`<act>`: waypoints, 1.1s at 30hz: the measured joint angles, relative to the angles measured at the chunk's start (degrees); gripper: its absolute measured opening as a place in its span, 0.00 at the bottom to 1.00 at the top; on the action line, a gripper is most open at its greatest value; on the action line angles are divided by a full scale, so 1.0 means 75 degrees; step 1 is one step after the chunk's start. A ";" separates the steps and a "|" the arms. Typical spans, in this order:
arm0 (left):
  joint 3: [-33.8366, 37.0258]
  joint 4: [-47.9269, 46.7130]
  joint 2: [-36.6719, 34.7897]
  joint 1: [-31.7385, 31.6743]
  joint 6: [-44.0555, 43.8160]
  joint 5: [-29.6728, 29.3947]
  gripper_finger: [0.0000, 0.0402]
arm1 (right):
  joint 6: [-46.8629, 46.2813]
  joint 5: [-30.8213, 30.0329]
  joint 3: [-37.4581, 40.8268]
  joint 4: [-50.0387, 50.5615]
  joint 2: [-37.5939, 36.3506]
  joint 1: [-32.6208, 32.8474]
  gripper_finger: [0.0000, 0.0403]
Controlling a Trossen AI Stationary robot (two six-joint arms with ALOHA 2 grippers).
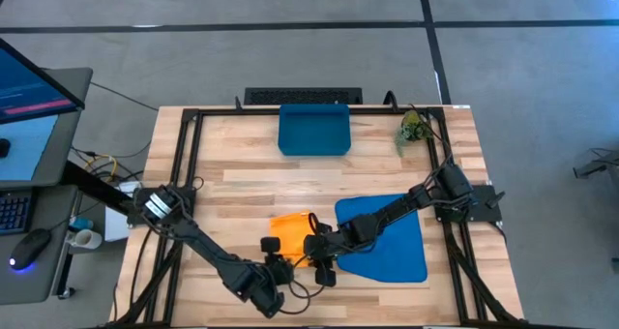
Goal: Roll microfiber towels into tight, uniform cylinder then place into a basket
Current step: Roll the yellow microfiber cloth
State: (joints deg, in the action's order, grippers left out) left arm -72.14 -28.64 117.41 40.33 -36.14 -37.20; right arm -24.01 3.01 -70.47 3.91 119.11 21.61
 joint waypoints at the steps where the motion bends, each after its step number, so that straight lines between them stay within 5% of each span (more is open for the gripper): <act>1: -0.0011 0.0020 0.0029 -0.0034 -0.0062 0.0103 0.13 | 0.0000 0.0003 0.0000 0.0002 0.0000 -0.0001 0.29; 15: -0.0024 -0.0050 0.0079 -0.0126 -0.0615 0.0930 0.08 | 0.0000 0.0003 -0.0010 0.0024 0.0003 0.0042 0.31; 25: -0.0017 -0.0124 0.0095 -0.0194 -0.0621 0.1071 0.08 | 0.0263 0.0876 -0.0657 0.1552 -0.0056 -0.0142 0.34; 33: -0.0014 -0.0167 0.0098 -0.0191 -0.0705 0.1062 0.08 | 0.0644 -0.0189 -0.0653 0.3657 -0.1058 0.0220 0.32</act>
State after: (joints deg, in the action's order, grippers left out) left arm -72.25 -29.89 118.15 38.89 -41.43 -29.23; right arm -19.18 1.59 -75.37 31.33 111.18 23.26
